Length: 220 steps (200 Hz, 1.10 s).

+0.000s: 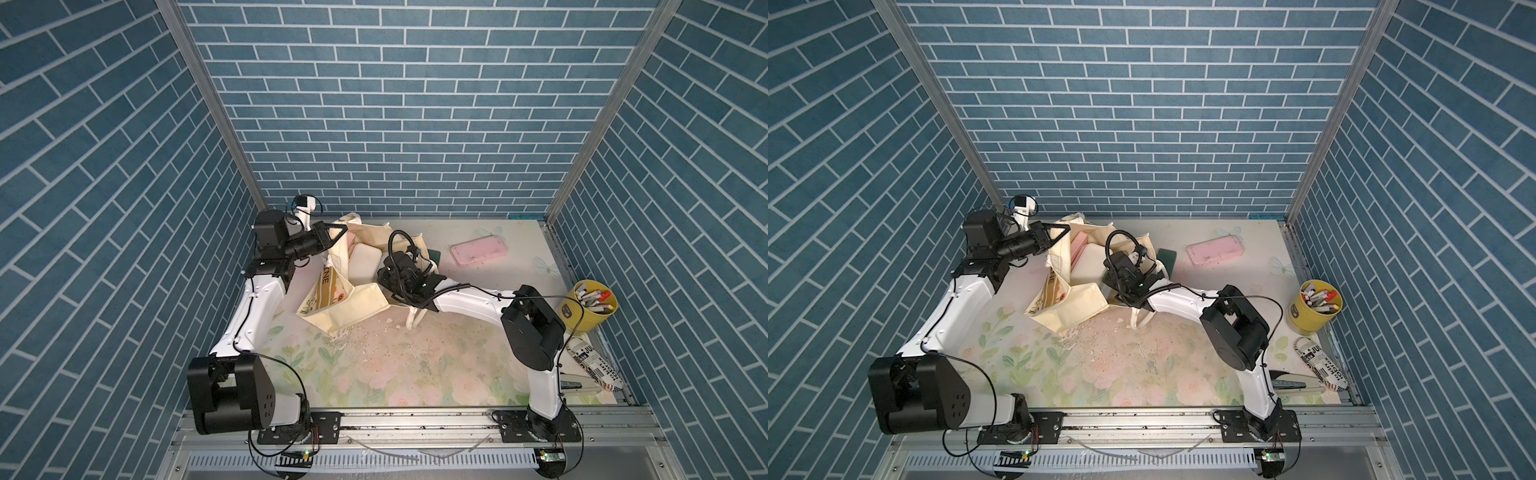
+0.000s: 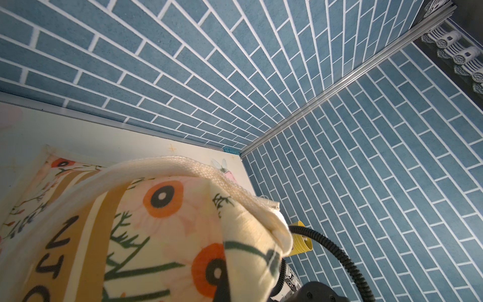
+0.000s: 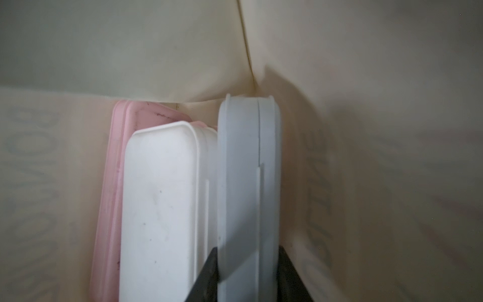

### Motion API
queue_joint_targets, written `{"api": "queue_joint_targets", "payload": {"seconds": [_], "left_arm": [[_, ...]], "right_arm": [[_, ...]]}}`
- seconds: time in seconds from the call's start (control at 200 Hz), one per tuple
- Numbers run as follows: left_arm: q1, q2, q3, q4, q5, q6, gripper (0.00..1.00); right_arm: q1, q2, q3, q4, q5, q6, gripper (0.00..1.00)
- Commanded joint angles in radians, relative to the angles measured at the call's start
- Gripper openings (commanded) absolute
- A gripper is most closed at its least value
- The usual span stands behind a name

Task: Take out the pencil case from the canvas bag
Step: Pick up the pencil case from the canvas bag.

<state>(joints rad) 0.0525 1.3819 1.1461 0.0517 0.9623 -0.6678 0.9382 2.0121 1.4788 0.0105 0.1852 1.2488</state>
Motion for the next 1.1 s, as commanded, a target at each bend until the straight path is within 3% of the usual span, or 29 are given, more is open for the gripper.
{"api": "queue_joint_targets", "payload": {"seconds": [0.0, 0.27, 0.67, 1.095], "left_arm": [[-0.016, -0.021, 0.01, 0.1, 0.05, 0.0, 0.0], [-0.017, -0.02, 0.018, 0.055, 0.025, 0.027, 0.0], [-0.011, -0.009, 0.03, -0.006, -0.004, 0.067, 0.0], [-0.009, -0.006, 0.03, -0.003, -0.002, 0.069, 0.0]], "right_arm": [[-0.015, 0.034, 0.084, 0.019, -0.077, 0.012, 0.16], [-0.022, 0.002, 0.065, 0.021, -0.082, -0.015, 0.16], [0.002, -0.176, -0.086, 0.035, -0.003, -0.102, 0.15], [0.005, -0.27, -0.215, 0.1, 0.026, -0.12, 0.15]]}}
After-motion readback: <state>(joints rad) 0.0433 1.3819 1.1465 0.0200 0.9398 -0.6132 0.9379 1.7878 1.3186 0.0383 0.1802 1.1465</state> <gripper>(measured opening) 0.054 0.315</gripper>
